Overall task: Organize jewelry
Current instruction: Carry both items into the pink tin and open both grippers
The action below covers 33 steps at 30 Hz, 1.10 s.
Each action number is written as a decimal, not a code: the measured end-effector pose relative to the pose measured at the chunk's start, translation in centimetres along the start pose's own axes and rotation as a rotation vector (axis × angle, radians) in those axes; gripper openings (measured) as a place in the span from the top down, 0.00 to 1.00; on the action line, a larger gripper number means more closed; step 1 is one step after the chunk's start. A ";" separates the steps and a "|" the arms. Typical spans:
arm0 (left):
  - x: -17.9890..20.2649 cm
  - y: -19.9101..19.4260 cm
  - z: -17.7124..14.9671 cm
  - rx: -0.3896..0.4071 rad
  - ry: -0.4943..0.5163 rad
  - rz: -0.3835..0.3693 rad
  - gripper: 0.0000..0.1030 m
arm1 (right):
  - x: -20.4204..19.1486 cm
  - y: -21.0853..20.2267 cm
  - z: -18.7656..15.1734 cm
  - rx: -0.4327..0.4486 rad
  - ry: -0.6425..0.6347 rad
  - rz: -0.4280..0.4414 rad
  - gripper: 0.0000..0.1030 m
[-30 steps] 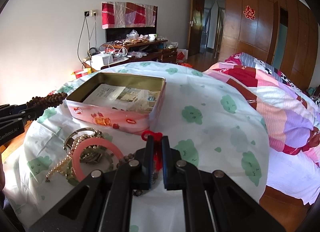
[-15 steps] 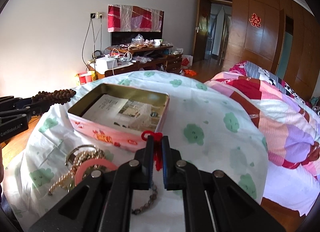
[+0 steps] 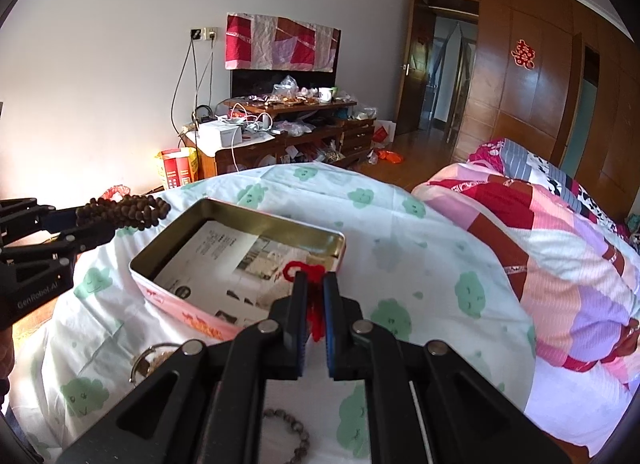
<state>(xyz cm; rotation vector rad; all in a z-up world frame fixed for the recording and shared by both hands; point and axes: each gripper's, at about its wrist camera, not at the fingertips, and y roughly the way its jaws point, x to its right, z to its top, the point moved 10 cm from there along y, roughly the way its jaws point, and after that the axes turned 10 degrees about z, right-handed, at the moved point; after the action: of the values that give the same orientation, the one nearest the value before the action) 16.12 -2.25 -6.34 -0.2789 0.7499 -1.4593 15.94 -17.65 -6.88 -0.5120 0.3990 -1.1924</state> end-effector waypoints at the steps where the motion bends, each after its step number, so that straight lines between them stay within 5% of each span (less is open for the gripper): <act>1: 0.1 0.2 0.1 -0.001 0.005 0.001 0.73 | 0.0 0.2 0.1 -0.003 -0.001 0.002 0.92; 33: 1.0 9.2 1.6 -0.103 0.069 0.096 0.73 | -0.1 8.3 2.6 -0.066 -0.039 -0.008 0.92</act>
<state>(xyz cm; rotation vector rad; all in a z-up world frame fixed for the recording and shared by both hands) 24.29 -2.39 -10.95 -0.2684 0.8850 -1.3470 23.73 -14.85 -9.47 -0.5929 0.4044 -1.1780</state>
